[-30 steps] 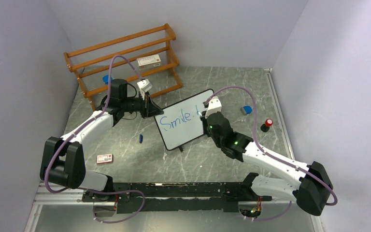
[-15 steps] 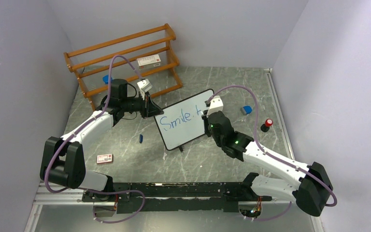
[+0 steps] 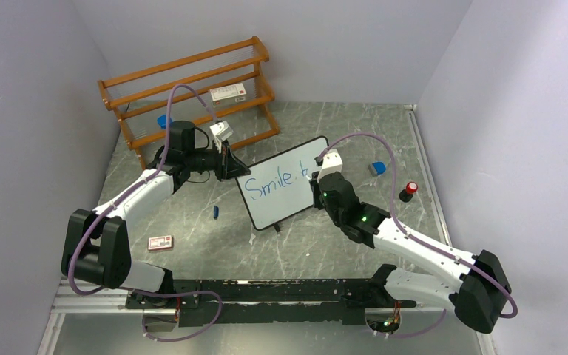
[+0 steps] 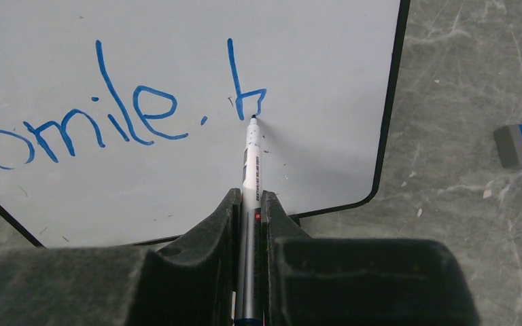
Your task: Write a sentence on the whiteboard
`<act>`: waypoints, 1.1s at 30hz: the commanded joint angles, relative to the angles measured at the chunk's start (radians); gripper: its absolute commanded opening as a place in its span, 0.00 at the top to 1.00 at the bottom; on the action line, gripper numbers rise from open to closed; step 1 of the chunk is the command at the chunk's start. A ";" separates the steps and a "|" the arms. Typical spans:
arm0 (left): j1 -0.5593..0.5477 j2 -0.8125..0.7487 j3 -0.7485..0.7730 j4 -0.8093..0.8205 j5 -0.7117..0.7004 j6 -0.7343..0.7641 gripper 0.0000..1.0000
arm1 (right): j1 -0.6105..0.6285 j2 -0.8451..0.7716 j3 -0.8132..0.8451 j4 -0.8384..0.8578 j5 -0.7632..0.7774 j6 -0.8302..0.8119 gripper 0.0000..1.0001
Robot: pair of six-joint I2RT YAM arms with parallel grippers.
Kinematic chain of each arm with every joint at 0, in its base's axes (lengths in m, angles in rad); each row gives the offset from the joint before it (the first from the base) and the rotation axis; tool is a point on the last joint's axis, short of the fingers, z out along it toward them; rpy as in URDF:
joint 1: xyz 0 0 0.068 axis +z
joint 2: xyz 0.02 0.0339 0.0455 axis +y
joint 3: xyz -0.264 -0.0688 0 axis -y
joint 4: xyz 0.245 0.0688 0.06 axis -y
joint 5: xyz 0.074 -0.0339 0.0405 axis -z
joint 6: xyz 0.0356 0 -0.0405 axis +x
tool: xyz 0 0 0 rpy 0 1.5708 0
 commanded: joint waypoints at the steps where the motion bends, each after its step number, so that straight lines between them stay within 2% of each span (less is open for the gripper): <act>1: 0.003 0.025 0.012 -0.042 -0.006 0.055 0.95 | -0.007 -0.016 -0.018 0.008 -0.024 0.017 1.00; 19: 0.004 0.024 0.012 -0.042 -0.006 0.056 0.95 | -0.008 0.000 0.002 0.026 -0.050 0.007 1.00; 33: 0.003 0.019 0.012 -0.044 -0.009 0.055 0.95 | -0.041 -0.085 0.003 -0.021 -0.012 -0.021 1.00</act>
